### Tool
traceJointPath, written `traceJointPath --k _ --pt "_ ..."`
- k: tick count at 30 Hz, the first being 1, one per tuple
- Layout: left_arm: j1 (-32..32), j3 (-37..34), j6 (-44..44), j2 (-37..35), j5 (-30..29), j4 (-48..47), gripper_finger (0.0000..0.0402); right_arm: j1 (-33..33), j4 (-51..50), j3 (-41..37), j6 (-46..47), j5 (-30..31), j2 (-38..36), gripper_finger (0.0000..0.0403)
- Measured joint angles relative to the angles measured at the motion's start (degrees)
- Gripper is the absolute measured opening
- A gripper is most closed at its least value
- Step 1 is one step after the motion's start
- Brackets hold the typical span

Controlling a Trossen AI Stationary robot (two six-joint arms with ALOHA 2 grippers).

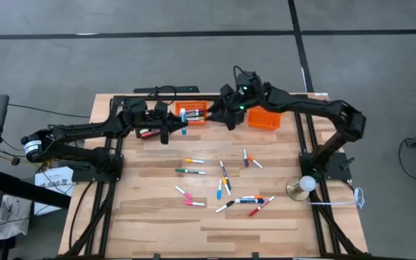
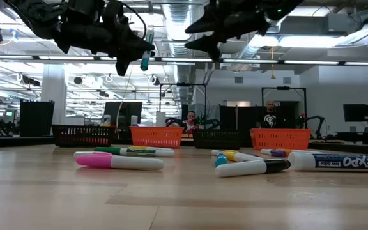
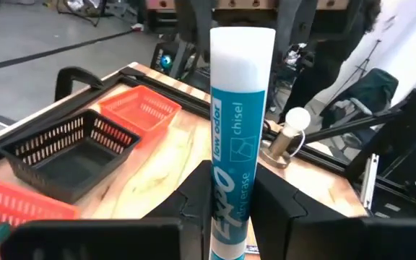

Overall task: Pick & Place Markers
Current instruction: Put the large light blue marker pen into the left orange bin

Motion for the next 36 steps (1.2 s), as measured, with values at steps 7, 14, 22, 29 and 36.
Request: traceJointPath --k 7,14,22,29,36 --pt "2.50 6.14 6.42 0.00 0.02 -11.36 0.0063 0.00 2.90 -12.23 -1.13 10.47 -12.45 0.0184" --pt "5.26 13.75 12.71 3.32 0.01 -21.25 0.0063 0.02 15.40 -28.24 5.43 19.25 -25.47 0.0174" --pt "7.84 22.78 22.41 15.05 -0.01 -29.76 0.0063 1.91 24.13 -40.71 12.12 28.40 -35.28 0.0176" --pt "11.34 32.54 31.75 27.33 -1.61 -37.58 0.0065 3.01 24.92 -43.28 12.38 29.06 -37.76 0.0171" --pt "14.25 40.71 40.64 37.66 -6.49 -49.04 0.0065 3.04 24.90 -43.43 12.27 31.60 -39.74 0.0169"
